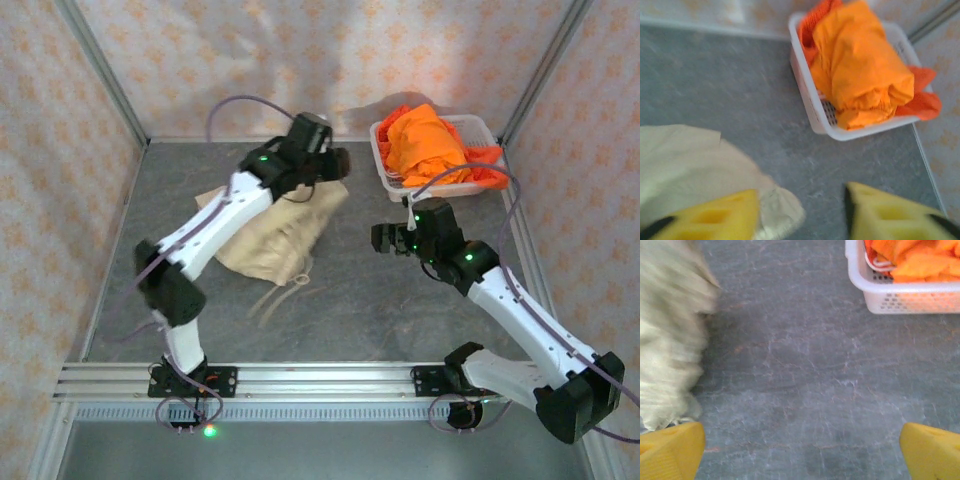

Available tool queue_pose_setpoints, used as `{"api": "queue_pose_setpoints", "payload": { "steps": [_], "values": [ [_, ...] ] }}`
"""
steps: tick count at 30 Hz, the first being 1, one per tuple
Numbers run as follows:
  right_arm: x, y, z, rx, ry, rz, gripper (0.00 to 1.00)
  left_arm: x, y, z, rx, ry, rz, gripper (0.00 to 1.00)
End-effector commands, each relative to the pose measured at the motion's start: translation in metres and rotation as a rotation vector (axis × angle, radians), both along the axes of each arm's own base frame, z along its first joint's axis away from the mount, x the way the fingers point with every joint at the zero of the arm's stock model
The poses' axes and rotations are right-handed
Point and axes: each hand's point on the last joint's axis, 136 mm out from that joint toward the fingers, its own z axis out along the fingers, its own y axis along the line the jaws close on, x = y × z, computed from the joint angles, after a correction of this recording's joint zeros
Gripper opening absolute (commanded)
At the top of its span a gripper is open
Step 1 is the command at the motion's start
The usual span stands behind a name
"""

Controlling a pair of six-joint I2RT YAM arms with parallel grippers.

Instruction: Fold and stack the shorts

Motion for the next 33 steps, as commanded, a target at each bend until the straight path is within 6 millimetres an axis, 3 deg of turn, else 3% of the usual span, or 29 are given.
{"api": "queue_pose_setpoints", "payload": {
  "steps": [1,3,4,5,8,11,14,18,21,28,33],
  "values": [
    [-0.011,0.000,-0.017,0.018,0.082,-0.004,0.99,0.010,-0.006,0.038,-0.001,-0.069,-0.049,0.75],
    [-0.012,0.008,-0.020,0.055,0.107,0.005,1.00,0.012,0.015,0.057,0.039,-0.116,-0.018,0.90],
    [-0.012,0.013,-0.023,0.072,0.118,0.009,1.00,0.005,0.033,0.077,0.037,-0.159,0.008,0.96],
    [-0.012,0.018,-0.025,0.083,0.121,0.014,1.00,0.002,0.048,0.084,0.039,-0.175,0.030,0.99],
    [-0.013,0.034,-0.039,0.065,0.143,0.037,0.99,-0.015,0.102,0.069,0.049,-0.142,0.117,0.99],
    [-0.008,0.046,-0.053,0.058,0.179,0.037,0.99,-0.047,0.134,0.027,0.045,-0.067,0.151,0.95],
    [0.001,0.053,-0.058,0.086,0.177,0.013,0.99,-0.086,0.142,-0.027,0.050,0.044,0.135,0.92],
    [0.011,0.041,-0.057,0.064,0.141,-0.045,0.95,-0.133,0.140,-0.091,0.137,0.135,0.084,0.86],
    [0.013,0.030,-0.059,0.046,0.157,-0.066,0.95,-0.155,0.145,-0.131,0.271,0.205,0.057,0.82],
    [0.008,0.013,-0.055,0.051,0.145,-0.093,0.95,-0.164,0.160,-0.183,0.524,0.340,0.021,0.67],
    [0.007,0.012,-0.057,0.043,0.162,-0.082,0.95,-0.160,0.141,-0.208,0.520,0.407,-0.054,0.59]
  ]
}}
